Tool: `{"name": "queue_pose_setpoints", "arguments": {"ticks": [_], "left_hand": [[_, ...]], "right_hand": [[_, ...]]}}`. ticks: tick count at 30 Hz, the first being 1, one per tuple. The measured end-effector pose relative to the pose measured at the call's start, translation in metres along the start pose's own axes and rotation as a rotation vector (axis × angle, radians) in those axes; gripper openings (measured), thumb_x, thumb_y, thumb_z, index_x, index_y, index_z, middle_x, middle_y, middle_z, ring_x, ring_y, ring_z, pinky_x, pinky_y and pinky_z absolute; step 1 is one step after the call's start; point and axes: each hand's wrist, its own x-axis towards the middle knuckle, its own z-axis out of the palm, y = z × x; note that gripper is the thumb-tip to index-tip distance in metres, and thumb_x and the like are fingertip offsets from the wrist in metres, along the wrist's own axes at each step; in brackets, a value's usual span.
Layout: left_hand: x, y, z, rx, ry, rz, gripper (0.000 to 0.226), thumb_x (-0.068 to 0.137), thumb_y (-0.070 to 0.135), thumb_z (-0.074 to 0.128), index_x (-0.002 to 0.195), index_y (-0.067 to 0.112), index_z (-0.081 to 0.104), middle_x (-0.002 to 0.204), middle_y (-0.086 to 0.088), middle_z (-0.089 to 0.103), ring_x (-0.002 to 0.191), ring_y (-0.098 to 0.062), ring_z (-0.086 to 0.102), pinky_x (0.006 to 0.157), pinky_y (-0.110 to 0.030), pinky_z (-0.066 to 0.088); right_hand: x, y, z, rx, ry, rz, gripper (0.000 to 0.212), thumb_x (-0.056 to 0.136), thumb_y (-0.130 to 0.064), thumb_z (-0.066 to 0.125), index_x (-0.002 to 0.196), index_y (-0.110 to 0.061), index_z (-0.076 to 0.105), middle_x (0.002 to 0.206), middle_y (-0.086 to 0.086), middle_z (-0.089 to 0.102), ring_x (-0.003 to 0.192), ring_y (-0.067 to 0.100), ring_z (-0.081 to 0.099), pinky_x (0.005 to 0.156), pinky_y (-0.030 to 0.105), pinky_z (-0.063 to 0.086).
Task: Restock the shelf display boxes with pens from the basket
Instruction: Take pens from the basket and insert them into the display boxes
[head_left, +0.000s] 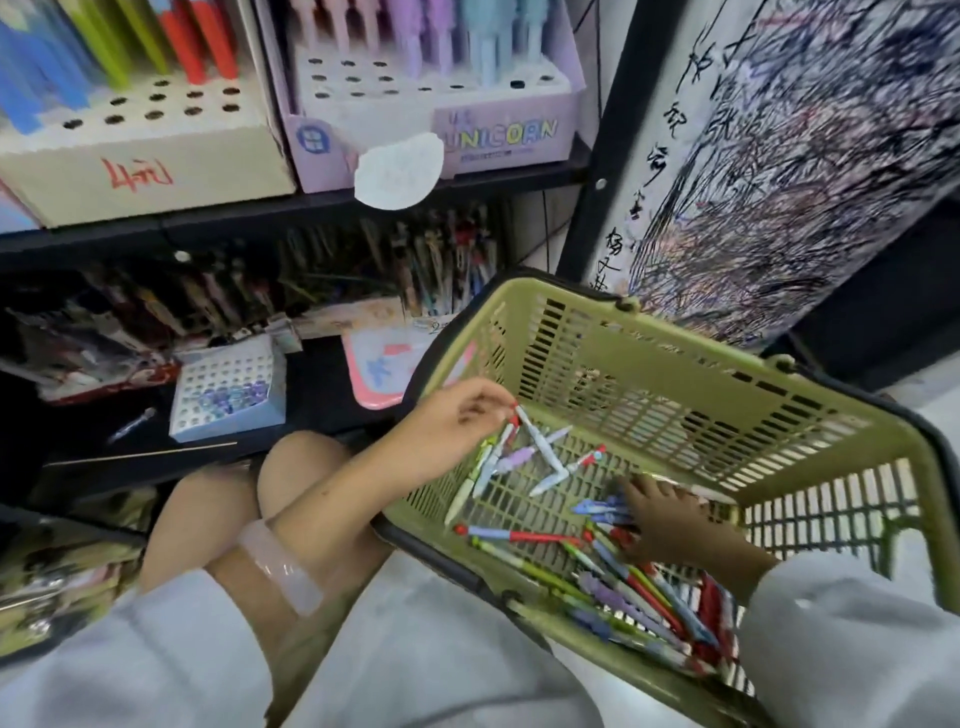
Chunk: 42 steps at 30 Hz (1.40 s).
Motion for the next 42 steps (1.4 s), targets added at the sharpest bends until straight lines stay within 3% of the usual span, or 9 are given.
{"name": "queue_pose_setpoints", "arguments": {"ticks": [3,16,20,26,30,32,34,40,42], "left_hand": [[0.001,-0.004,0.002,-0.019,0.002,-0.004,0.017,0.093,0.020,0.050,0.095,0.036,0.057,0.109,0.009,0.063,0.104,-0.003,0.058,0.092,-0.021,0.044],[-0.004,-0.009,0.000,-0.083,0.013,0.023,0.021,0.092,0.017,0.051,0.093,0.036,0.059,0.106,0.008,0.064,0.100,-0.006,0.060,0.090,-0.025,0.046],[-0.006,-0.004,-0.003,-0.079,0.008,0.040,0.023,0.093,0.012,0.049,0.094,0.033,0.059,0.101,0.007,0.065,0.094,-0.003,0.062,0.084,-0.020,0.046],[-0.007,0.004,0.000,-0.107,-0.010,-0.092,0.020,0.095,0.021,0.049,0.111,0.033,0.051,0.110,0.010,0.060,0.103,-0.004,0.057,0.097,-0.028,0.043],[-0.009,0.012,0.011,-0.191,-0.157,-0.154,0.066,0.087,0.036,0.062,0.140,0.036,0.022,0.131,0.006,0.049,0.119,-0.009,0.049,0.104,-0.031,0.035],[-0.010,0.016,0.012,-0.318,-0.079,-0.127,0.073,0.086,0.026,0.064,0.141,0.035,0.018,0.132,0.003,0.050,0.109,-0.008,0.058,0.100,-0.034,0.043],[-0.011,0.021,0.006,-0.457,0.030,-0.106,0.062,0.086,0.010,0.062,0.136,0.027,0.029,0.112,-0.002,0.059,0.080,-0.008,0.068,0.069,-0.026,0.054],[-0.024,0.029,-0.030,-0.319,0.201,0.063,0.018,0.085,0.013,0.057,0.095,0.029,0.055,0.055,0.006,0.053,0.047,-0.006,0.049,0.041,-0.020,0.035],[-0.032,0.029,-0.044,-0.276,0.235,0.127,0.015,0.091,0.020,0.056,0.077,0.026,0.055,0.046,0.011,0.050,0.040,-0.002,0.045,0.038,-0.013,0.031]], "right_hand": [[-0.007,-0.005,0.012,-0.104,-0.043,-0.051,0.102,0.074,-0.060,0.064,0.149,-0.022,0.005,0.148,0.010,0.020,0.134,0.031,0.027,0.107,0.044,0.029],[-0.012,-0.036,0.029,-0.150,0.183,-0.068,0.045,0.093,-0.035,0.045,0.134,-0.017,0.035,0.130,0.006,0.050,0.117,0.024,0.048,0.095,0.033,0.037],[-0.015,-0.044,-0.013,0.338,0.181,-0.043,0.027,0.091,-0.028,0.055,0.112,-0.014,0.045,0.099,0.005,0.060,0.084,0.022,0.060,0.067,0.030,0.048],[-0.034,-0.074,-0.124,1.410,0.058,-0.082,0.010,0.088,-0.003,0.055,0.090,-0.012,0.049,0.077,0.006,0.049,0.066,0.015,0.056,0.059,0.027,0.051],[-0.055,-0.115,-0.179,1.822,0.011,-0.277,0.009,0.088,-0.001,0.053,0.083,-0.008,0.055,0.069,0.007,0.055,0.062,0.016,0.058,0.062,0.029,0.056],[-0.063,-0.132,-0.196,1.833,0.056,-0.320,0.007,0.088,-0.003,0.052,0.084,-0.008,0.055,0.067,0.005,0.055,0.058,0.015,0.058,0.058,0.028,0.054],[-0.068,-0.147,-0.208,1.782,0.106,-0.347,0.005,0.089,-0.006,0.052,0.085,-0.010,0.052,0.066,0.006,0.052,0.057,0.017,0.054,0.056,0.032,0.048],[-0.075,-0.178,-0.237,1.428,0.429,-0.489,0.009,0.091,-0.020,0.059,0.097,-0.015,0.057,0.078,-0.005,0.064,0.070,0.002,0.062,0.062,0.015,0.051],[-0.080,-0.185,-0.247,1.327,0.472,-0.547,0.016,0.091,-0.027,0.058,0.097,-0.012,0.057,0.081,0.001,0.066,0.066,0.004,0.062,0.057,0.019,0.052]]}}
